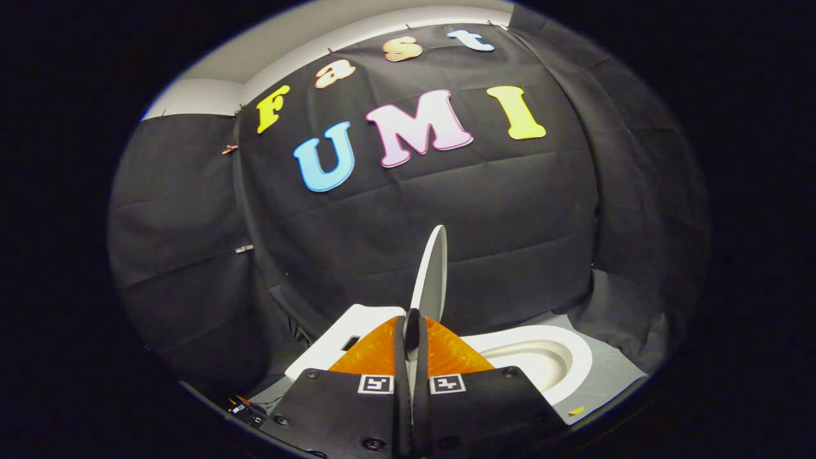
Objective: Open the toilet lid.
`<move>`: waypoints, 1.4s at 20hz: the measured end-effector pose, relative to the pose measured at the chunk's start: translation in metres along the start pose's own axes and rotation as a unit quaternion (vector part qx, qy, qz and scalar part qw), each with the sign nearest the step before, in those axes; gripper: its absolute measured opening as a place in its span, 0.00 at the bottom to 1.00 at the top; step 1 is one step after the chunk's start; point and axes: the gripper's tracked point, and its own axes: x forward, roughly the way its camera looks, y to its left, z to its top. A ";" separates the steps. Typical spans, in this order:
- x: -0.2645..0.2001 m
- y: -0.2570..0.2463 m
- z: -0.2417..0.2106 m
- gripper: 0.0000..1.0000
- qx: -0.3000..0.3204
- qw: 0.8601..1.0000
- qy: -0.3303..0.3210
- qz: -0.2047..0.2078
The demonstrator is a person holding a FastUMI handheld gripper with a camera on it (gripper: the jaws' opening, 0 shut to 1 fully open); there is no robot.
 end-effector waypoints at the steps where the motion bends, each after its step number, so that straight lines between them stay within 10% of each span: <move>1: 0.003 0.010 -0.001 0.06 -0.001 1.000 -0.002 0.006; 28: 0.045 0.154 -0.040 0.09 -0.055 0.995 0.028 0.078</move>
